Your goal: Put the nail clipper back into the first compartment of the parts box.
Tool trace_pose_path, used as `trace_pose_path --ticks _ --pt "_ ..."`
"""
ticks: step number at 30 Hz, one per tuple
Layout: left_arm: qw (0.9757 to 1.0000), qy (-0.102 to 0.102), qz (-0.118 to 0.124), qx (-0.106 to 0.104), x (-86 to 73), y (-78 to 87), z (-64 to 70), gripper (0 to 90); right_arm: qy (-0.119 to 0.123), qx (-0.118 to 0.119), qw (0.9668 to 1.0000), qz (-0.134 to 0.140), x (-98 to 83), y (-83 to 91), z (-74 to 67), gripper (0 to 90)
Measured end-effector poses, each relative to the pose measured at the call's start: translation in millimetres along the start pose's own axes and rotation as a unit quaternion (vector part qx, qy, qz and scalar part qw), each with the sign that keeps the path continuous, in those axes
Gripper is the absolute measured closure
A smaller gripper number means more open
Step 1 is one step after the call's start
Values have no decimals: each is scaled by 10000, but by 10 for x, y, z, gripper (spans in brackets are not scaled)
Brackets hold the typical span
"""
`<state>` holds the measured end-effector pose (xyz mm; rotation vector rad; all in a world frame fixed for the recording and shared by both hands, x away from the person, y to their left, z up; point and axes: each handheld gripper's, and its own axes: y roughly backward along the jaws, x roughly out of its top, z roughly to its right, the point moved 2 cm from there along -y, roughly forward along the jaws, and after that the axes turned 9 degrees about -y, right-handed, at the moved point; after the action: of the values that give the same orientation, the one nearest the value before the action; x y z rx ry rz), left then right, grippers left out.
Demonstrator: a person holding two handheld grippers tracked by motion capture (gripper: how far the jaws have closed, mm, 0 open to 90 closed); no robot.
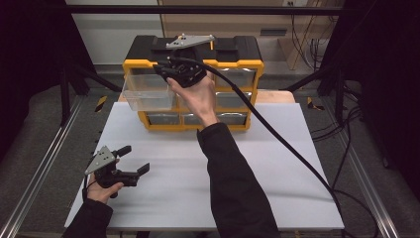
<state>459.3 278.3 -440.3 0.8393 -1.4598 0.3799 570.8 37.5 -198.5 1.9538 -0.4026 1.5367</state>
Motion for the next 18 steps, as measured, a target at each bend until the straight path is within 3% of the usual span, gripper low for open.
trace_pose_path --ticks 18 --pt "10000 -10 -12 -19 -3 -7 4 8 -75 -18 10000 -27 -23 -176 14 795"
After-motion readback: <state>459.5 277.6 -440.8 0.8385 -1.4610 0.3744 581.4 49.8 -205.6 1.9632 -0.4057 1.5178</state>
